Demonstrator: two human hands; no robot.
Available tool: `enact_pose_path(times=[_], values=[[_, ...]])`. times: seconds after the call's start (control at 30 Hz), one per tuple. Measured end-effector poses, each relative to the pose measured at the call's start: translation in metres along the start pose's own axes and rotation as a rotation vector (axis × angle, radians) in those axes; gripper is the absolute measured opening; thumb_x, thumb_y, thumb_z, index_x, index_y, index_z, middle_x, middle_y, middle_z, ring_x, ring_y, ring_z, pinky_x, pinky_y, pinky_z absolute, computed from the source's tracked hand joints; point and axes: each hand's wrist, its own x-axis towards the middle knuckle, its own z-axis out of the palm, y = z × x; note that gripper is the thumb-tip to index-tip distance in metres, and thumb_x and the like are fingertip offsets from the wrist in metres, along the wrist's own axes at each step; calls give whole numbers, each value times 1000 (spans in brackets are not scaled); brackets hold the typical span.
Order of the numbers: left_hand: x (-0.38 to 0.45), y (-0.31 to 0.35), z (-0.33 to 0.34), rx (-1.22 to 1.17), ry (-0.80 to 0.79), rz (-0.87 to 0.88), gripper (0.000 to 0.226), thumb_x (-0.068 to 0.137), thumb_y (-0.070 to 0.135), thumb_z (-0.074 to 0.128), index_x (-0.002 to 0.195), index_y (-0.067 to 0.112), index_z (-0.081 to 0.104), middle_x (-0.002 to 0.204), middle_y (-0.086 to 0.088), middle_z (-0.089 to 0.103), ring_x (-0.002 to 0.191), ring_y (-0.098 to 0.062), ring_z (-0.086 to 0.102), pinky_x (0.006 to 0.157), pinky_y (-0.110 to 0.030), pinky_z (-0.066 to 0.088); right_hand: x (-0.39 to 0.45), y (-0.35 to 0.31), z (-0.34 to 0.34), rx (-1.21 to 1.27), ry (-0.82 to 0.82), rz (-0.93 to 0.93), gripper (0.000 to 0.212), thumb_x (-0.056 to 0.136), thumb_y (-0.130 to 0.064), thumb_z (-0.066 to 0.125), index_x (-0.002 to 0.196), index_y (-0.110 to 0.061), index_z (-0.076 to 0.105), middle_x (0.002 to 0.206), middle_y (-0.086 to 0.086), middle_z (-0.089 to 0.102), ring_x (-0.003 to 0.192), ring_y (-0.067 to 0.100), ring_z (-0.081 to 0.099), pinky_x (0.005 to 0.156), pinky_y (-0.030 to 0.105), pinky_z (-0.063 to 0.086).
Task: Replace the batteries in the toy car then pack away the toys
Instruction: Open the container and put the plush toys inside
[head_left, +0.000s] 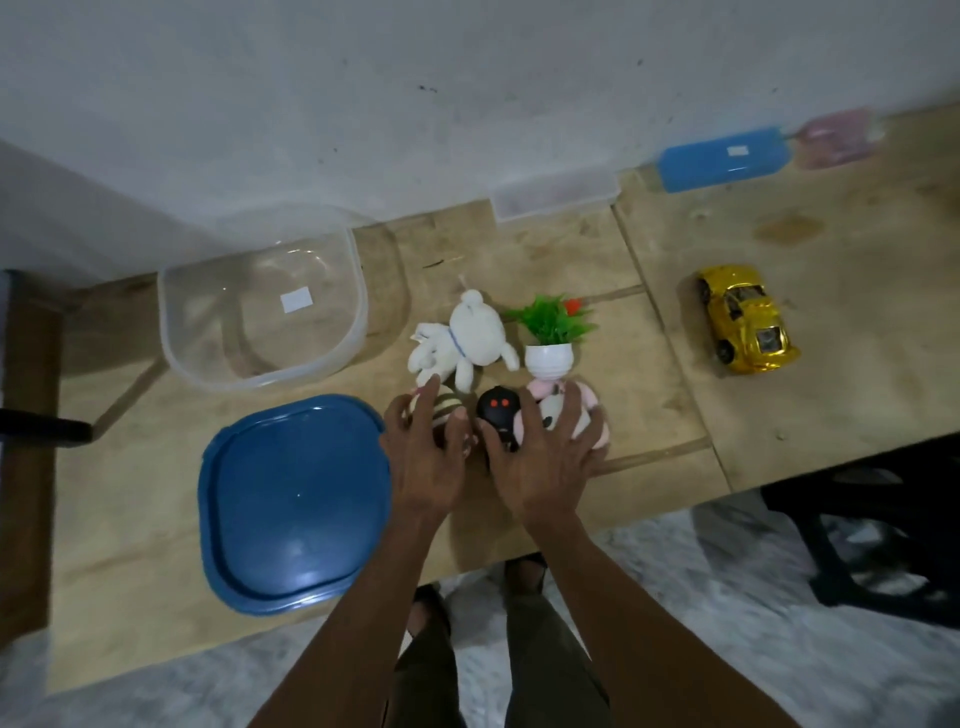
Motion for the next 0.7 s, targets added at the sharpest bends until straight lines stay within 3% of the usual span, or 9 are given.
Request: enact_pose_path(times=[0.13,0.3,0.47,0.63,0.7], values=[[2,-4,0,-25,-10,19,55,95,44,44,145,23,50,141,-18,43,124,-34,49,106,-41,40,2,2,3,10,38,-10,66,82,-77,49,126,-30,63,151,16,42,134,51,32,107,61,26],[1,-4,-2,-63,44,18,59,89,45,36,136,18,59,139,-17,45,119,-33,52,103,-50,46,3,-2,4,56,67,15,69,73,-78,60,123,-29,65,148,16,44,132,51,34,109,60,26],[0,-6,0,-60,-2,59,50,95,39,49,141,21,55,143,-13,44,126,-27,49,104,-30,39,1,-5,9,43,78,35,62,74,-63,69,123,-24,64,147,17,45,130,49,35,104,60,32],[5,-9,-3,-63,4,75,50,96,28,56,145,19,52,139,-16,48,120,-26,52,98,-23,37,1,6,12,88,127,-16,60,73,-58,71,118,-18,66,140,18,50,126,43,36,101,59,35],[2,-10,-4,-80,0,99,50,98,19,61,146,18,51,139,-16,47,118,-22,51,96,-13,34,2,13,12,109,149,-53,61,73,-55,74,119,-16,67,138,18,48,124,41,37,101,59,35]])
